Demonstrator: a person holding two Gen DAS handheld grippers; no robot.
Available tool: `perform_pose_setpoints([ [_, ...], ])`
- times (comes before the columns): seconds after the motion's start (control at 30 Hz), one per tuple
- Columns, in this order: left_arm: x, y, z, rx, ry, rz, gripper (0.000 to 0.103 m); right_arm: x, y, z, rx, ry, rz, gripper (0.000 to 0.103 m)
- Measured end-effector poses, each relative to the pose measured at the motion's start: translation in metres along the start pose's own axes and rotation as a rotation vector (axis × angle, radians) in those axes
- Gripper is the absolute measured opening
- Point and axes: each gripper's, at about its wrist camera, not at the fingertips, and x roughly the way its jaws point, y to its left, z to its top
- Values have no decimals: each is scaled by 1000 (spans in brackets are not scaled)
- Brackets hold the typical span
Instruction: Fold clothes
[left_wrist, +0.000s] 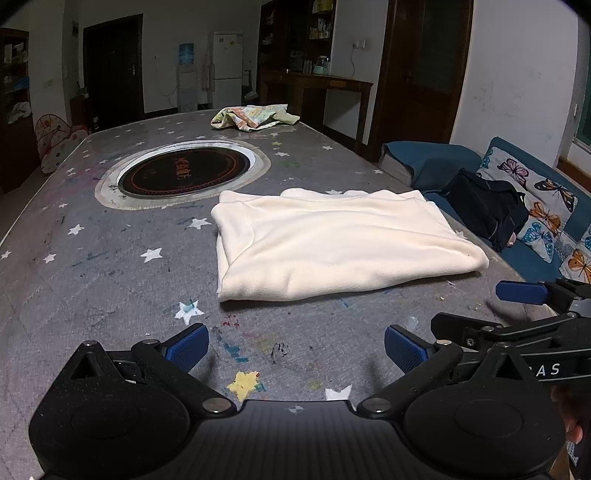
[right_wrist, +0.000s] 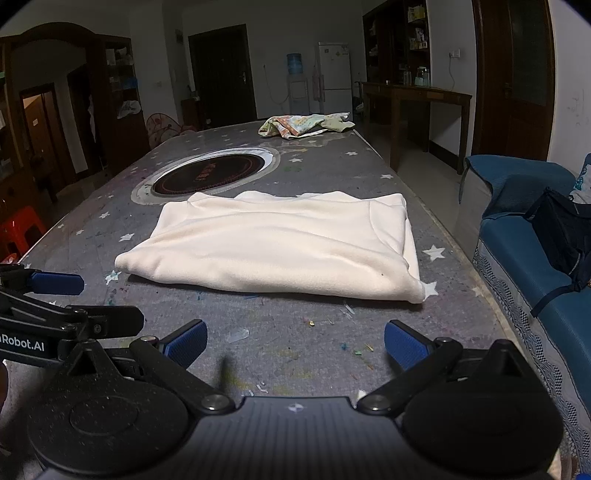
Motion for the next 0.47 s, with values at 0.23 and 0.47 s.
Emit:
perform_pose_setpoints([
  [0.23, 0, -2, -1, 1, 0, -1, 103, 1, 0, -2, 4, 3, -3, 103],
  [0.47, 0, -3, -1, 8, -5, 8, 103, 2, -1, -3, 11, 1, -7, 103],
])
